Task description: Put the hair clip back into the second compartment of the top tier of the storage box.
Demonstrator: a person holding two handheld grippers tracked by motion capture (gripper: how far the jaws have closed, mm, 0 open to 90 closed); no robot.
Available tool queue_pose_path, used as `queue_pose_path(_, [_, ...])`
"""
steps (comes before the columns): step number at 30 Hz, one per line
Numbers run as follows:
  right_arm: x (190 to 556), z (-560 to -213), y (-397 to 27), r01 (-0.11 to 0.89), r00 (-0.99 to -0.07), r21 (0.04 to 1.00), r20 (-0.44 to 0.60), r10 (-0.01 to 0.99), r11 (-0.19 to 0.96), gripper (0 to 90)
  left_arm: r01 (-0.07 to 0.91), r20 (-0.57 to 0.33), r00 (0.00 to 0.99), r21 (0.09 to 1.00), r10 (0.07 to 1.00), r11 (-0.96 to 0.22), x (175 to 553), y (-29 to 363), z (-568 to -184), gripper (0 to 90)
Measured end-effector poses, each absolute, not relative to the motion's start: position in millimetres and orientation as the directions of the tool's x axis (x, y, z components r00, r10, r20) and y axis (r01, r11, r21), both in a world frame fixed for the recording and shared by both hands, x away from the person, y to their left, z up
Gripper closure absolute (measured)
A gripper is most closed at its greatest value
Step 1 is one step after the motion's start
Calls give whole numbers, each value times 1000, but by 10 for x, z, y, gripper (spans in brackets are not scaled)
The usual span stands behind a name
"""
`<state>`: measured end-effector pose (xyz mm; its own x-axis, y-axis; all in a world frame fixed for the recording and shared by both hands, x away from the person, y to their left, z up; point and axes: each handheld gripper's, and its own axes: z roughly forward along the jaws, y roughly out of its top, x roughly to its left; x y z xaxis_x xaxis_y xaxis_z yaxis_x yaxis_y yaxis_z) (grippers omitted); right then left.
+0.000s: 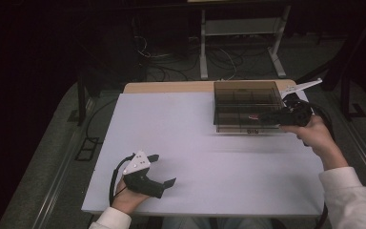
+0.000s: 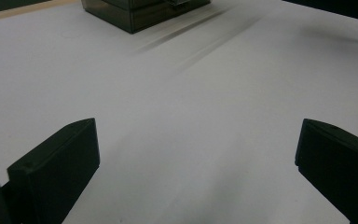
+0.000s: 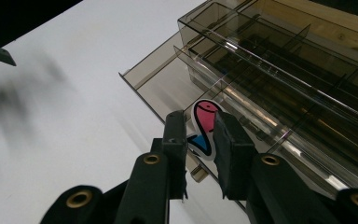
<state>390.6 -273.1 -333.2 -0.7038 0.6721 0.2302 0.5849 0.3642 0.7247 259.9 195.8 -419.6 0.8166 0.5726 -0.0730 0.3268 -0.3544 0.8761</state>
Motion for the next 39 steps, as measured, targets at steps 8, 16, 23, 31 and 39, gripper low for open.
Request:
queue_pose_path(8, [3977, -3393, -2700, 589, -702, 718, 228, 675, 371, 747, 326, -72, 817, 876, 573, -355, 2599, 1960, -4197, 0])
queue_pose_path(16, [4036, -3446, -2675, 597, -698, 711, 234, 677, 371, 747, 327, -73, 817, 875, 572, -356, 2601, 1960, -4198, 0])
queue_pose_path(23, [4086, -3495, -2667, 607, -696, 699, 237, 678, 378, 746, 329, -74, 817, 874, 571, -357, 2601, 1958, -4200, 0])
queue_pose_path(31, [4158, -3567, -2648, 619, -690, 683, 238, 683, 387, 746, 326, -70, 821, 872, 567, -365, 2601, 1953, -4203, 0])
queue_pose_path(39, [4217, -3634, -2647, 629, -685, 668, 235, 690, 397, 745, 326, -70, 821, 872, 567, -365, 2602, 1952, -4204, 0])
